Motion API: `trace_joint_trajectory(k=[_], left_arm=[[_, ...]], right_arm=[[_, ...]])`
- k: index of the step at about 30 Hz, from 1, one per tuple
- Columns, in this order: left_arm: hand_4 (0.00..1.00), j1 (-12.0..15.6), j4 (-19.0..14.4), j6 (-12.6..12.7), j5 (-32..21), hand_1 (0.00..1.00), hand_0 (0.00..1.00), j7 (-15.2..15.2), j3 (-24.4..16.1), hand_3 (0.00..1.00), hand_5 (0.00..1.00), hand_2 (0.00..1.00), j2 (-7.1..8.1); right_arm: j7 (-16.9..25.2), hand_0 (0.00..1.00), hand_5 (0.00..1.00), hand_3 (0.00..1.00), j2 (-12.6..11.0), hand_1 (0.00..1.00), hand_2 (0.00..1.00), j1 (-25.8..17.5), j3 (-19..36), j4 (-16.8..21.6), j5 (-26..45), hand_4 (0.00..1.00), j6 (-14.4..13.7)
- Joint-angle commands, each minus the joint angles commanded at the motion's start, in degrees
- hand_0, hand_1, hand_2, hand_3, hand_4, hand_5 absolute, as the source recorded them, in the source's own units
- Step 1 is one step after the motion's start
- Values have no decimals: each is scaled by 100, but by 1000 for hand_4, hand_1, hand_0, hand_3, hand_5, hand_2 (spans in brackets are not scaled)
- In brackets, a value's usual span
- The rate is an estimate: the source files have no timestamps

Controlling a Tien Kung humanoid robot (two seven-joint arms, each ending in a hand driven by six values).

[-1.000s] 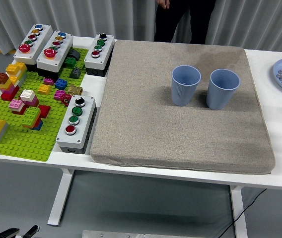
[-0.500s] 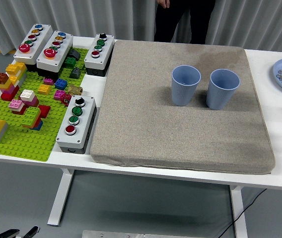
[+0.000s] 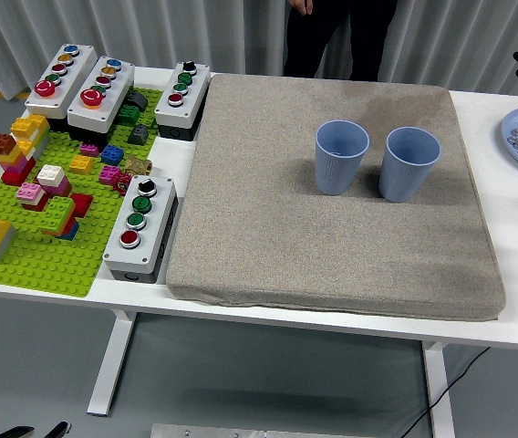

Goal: Pick cup pour cup place

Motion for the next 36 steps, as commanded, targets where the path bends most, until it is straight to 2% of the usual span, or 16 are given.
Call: trace_joint_trajectory(k=[36], left_arm=[[507, -29, 0, -7, 67, 787, 764, 9, -109, 712, 980, 831, -21]], right_arm=[[-22, 951, 987, 854, -15, 835, 881, -20, 253, -77, -139, 804, 31]])
